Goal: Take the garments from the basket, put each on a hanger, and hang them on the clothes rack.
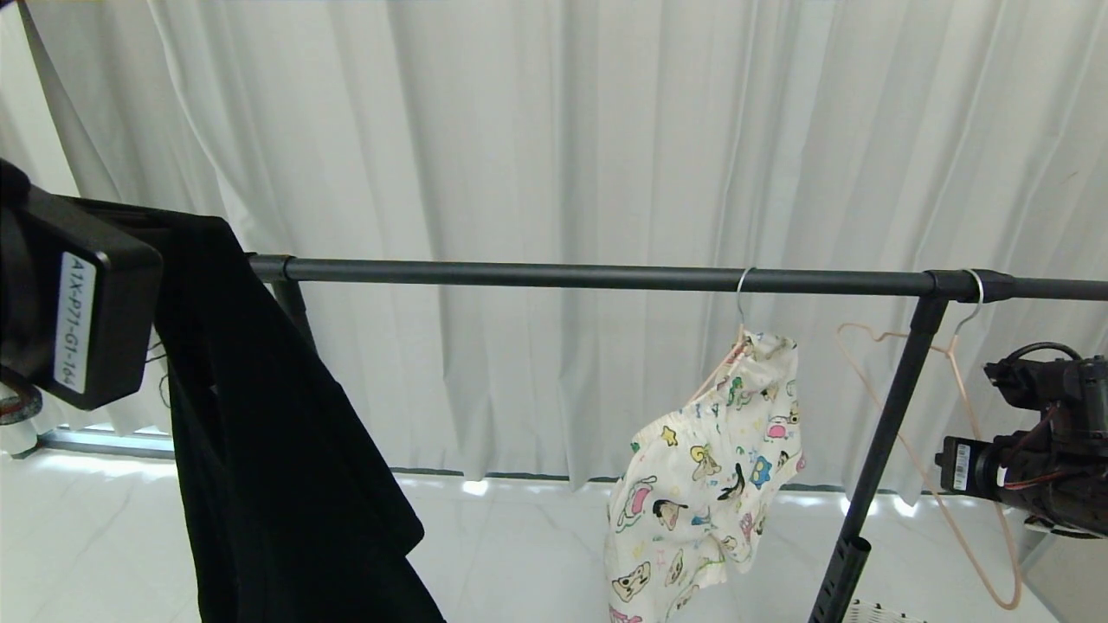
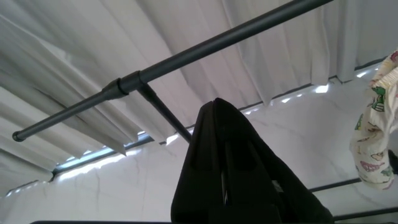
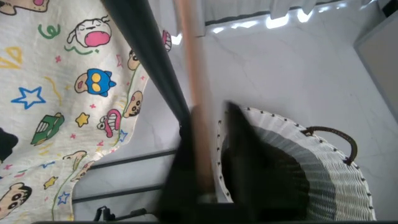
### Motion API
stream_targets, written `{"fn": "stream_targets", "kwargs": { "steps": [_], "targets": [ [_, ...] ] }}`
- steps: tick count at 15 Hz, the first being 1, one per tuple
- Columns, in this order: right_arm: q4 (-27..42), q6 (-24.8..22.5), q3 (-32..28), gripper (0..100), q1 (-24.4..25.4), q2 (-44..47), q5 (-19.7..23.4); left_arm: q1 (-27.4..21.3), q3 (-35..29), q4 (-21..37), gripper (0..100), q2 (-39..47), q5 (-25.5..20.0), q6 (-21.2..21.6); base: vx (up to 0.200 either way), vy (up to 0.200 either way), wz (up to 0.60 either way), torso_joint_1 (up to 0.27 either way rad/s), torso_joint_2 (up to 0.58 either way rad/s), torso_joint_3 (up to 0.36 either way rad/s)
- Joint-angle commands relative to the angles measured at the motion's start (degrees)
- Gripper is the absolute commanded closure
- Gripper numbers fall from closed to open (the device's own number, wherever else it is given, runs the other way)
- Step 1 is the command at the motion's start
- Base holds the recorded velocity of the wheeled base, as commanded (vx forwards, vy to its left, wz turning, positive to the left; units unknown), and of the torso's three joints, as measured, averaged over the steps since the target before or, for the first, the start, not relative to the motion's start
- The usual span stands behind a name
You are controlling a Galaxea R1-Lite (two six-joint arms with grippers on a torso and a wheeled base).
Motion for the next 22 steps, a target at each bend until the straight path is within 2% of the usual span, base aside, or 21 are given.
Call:
{"fn": "stream_targets", "kwargs": {
  "steps": [1,5,13,18,19,22],
  "targets": [
    [0.06,-0.01,-0.02,100,-0.46,0.42,-0.08,0.05,0.08,0.01,100,0.04,0.00,-0.01,0.000,0.000,0.00,0.000,0.00,0.000],
    [-0.03,-0.01,-0.11,100,-0.55,-0.20,-3.33,0.05,0.08,0.01,100,0.04,0.00,-0.01,0.000,0.000,0.00,0.000,0.00,0.000],
    [0.06,-1.15,0.15,100,-0.38,-7.14,-3.42,-0.04,-0.01,0.01,100,-0.05,0.00,-0.01,0.000,0.000,0.00,0.000,0.00,0.000],
    [0.06,-4.49,4.55,100,-0.46,-14.08,-3.25,-0.04,-0.01,0.01,100,-0.05,0.00,-0.01,0.000,0.000,0.00,0.000,0.00,0.000],
    [0.15,-5.72,7.10,100,-0.46,-16.81,-3.25,-0.04,-0.01,0.01,100,-0.05,0.09,-0.01,0.000,0.000,0.00,0.000,0.00,0.000],
    [0.15,-7.92,10.52,100,-0.46,-20.32,-3.33,-0.04,0.08,0.01,100,-0.05,2.46,-0.01,-0.067,0.000,0.00,-0.002,0.00,-0.001]
  ]
}}
